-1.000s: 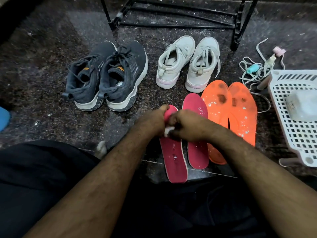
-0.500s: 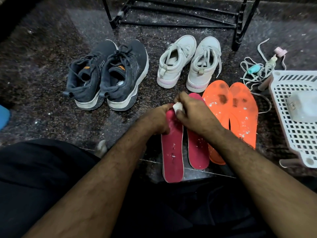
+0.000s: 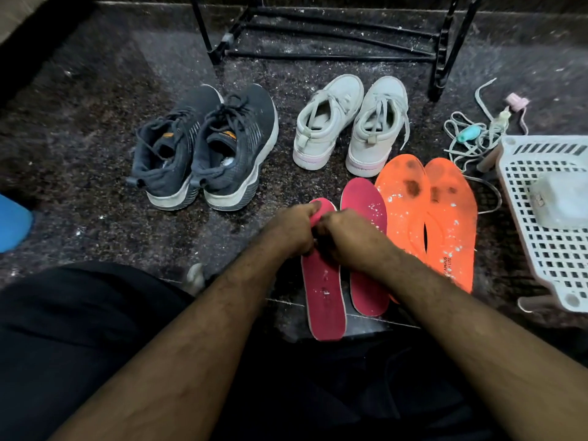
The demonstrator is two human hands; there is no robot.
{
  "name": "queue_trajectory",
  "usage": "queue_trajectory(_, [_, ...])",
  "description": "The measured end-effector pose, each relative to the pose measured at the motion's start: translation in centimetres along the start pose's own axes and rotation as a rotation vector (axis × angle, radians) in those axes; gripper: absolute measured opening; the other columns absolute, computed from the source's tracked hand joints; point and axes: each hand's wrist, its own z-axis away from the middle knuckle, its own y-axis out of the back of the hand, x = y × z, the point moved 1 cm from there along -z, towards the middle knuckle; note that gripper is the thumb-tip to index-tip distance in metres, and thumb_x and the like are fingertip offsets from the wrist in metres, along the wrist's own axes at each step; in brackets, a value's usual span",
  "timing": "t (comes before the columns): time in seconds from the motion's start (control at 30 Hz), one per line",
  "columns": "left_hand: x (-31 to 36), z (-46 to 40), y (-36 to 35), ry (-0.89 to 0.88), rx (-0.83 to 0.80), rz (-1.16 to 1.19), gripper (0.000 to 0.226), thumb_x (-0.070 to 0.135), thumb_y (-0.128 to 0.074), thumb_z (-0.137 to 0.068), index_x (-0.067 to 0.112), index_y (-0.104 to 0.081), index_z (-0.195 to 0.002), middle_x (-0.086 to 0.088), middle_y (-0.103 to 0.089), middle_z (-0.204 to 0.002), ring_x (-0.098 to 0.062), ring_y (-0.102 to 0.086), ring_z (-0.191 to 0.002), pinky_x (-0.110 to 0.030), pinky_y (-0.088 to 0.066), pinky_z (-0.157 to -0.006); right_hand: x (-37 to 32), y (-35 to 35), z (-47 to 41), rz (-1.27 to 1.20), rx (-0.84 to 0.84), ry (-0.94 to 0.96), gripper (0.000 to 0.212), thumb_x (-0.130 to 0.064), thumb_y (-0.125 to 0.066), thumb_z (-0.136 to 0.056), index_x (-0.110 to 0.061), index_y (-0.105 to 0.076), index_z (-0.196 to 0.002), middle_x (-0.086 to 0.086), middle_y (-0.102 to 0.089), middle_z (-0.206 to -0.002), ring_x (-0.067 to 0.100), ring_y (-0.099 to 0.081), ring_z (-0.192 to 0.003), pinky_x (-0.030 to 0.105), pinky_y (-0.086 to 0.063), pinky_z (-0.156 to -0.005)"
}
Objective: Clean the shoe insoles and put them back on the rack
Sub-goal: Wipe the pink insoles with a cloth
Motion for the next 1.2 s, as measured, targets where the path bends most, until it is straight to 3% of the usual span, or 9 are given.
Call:
queue_trajectory(0.13, [-0.4, -0.3, -0.4, 0.002, -0.058, -0.039, 0.105, 0.001, -0.076, -0.077, 0.034, -0.019, -0.159, -0.011, -0.049, -0.151, -0.027, -0.058, -0.126, -0.031, -0.051, -0.099, 0.7, 0.4, 1.1, -0.168, -0.099, -0.022, 0.008, -0.019, -0.070, -0.088, -0.018, -0.077, -0.093, 0.005, -0.075, -0.083, 0.019, -0.065, -0.073, 0.022, -0.040, -0.067])
queue_trajectory(0.2, [-0.4, -0.3, -0.5, -0.004, -0.076, -0.043, 0.102, 0.000, -0.074, -0.078, 0.035, -0.021, -0.159, -0.013, -0.054, -0.146, -0.028, -0.061, -0.120, -0.026, -0.050, -0.090, 1.6, 0.8, 1.0, -0.252, 0.074, -0.052, 0.011, -0.019, -0.071, -0.087, -0.020, -0.075, -0.097, 0.002, -0.075, -0.086, 0.015, -0.065, -0.075, 0.028, -0.047, -0.069])
queue_trajectory(0.3, [-0.4, -0.5, -0.1, -0.009, -0.075, -0.050, 0.086, 0.005, -0.079, -0.077, 0.032, -0.041, -0.150, -0.013, -0.068, -0.125, -0.028, -0.069, -0.104, -0.024, -0.046, -0.072, 1.9, 0.8, -0.5, -0.139, 0.340, -0.092, 0.012, -0.017, -0.069, -0.086, -0.015, -0.071, -0.098, 0.007, -0.067, -0.088, 0.026, -0.064, -0.081, 0.036, -0.046, -0.070])
queue_trajectory(0.57, [-0.3, -0.4, -0.3, 0.044, -0.078, 0.017, 0.100, 0.005, -0.077, -0.080, 0.038, -0.024, -0.157, -0.014, -0.066, -0.127, -0.030, -0.069, -0.105, -0.025, -0.045, -0.068, 1.2, 0.1, -0.8, -0.012, 0.123, -0.165, 0.018, -0.015, -0.065, -0.084, -0.018, -0.074, -0.100, 0.011, -0.073, -0.090, 0.032, -0.067, -0.086, 0.034, -0.047, -0.071])
queue_trajectory(0.67, [-0.3, -0.5, -0.3, 0.070, -0.051, 0.053, 0.109, 0.003, -0.080, -0.075, 0.042, -0.021, -0.157, -0.015, -0.065, -0.128, -0.032, -0.069, -0.104, -0.024, -0.044, -0.066, -0.1, 0.3, 0.0, -0.034, -0.024, -0.109, 0.010, -0.017, -0.068, -0.085, -0.017, -0.075, -0.093, 0.006, -0.074, -0.086, 0.023, -0.067, -0.079, 0.022, -0.037, -0.066])
queue_trajectory(0.8, [-0.5, -0.7, -0.4, 0.105, -0.052, 0.068, 0.107, 0.003, -0.076, -0.077, 0.049, -0.019, -0.155, -0.014, -0.058, -0.140, -0.033, -0.066, -0.107, -0.031, -0.051, -0.072, -0.7, 0.5, 2.0, -0.174, -0.229, -0.059, 0.007, -0.022, -0.076, -0.081, -0.017, -0.077, -0.086, -0.005, -0.073, -0.075, 0.010, -0.063, -0.066, 0.022, -0.047, -0.065])
queue_trajectory(0.97, [-0.5, -0.6, -0.4, 0.108, -0.065, 0.073, 0.113, 0.002, -0.086, -0.066, 0.044, -0.025, -0.151, -0.014, -0.067, -0.115, -0.035, -0.070, -0.093, -0.038, -0.058, -0.071, 1.6, 1.4, 0.8, -0.191, 0.342, -0.155, 0.007, -0.025, -0.071, -0.086, -0.018, -0.072, -0.088, -0.003, -0.058, -0.074, 0.016, -0.053, -0.067, 0.028, -0.036, -0.064])
queue_trajectory(1.1, [-0.4, -0.4, -0.2, 0.123, -0.031, 0.088, 0.109, 0.003, -0.090, -0.057, 0.044, -0.033, -0.140, -0.013, -0.067, -0.110, -0.036, -0.069, -0.092, -0.048, -0.061, -0.078, 1.5, -0.2, -1.2, -0.092, 0.244, -0.198, 0.013, -0.024, -0.069, -0.087, -0.018, -0.076, -0.096, 0.010, -0.065, -0.087, 0.031, -0.064, -0.082, 0.040, -0.051, -0.073])
queue_trajectory(1.2, [-0.4, -0.4, -0.3, 0.098, -0.019, 0.084, 0.109, 0.004, -0.091, -0.055, 0.041, -0.035, -0.141, -0.012, -0.068, -0.113, -0.034, -0.068, -0.096, -0.046, -0.060, -0.081, 0.5, -0.6, -0.5, -0.081, 0.176, -0.233, 0.016, -0.025, -0.068, -0.087, -0.018, -0.077, -0.098, 0.012, -0.073, -0.090, 0.032, -0.068, -0.085, 0.032, -0.048, -0.072])
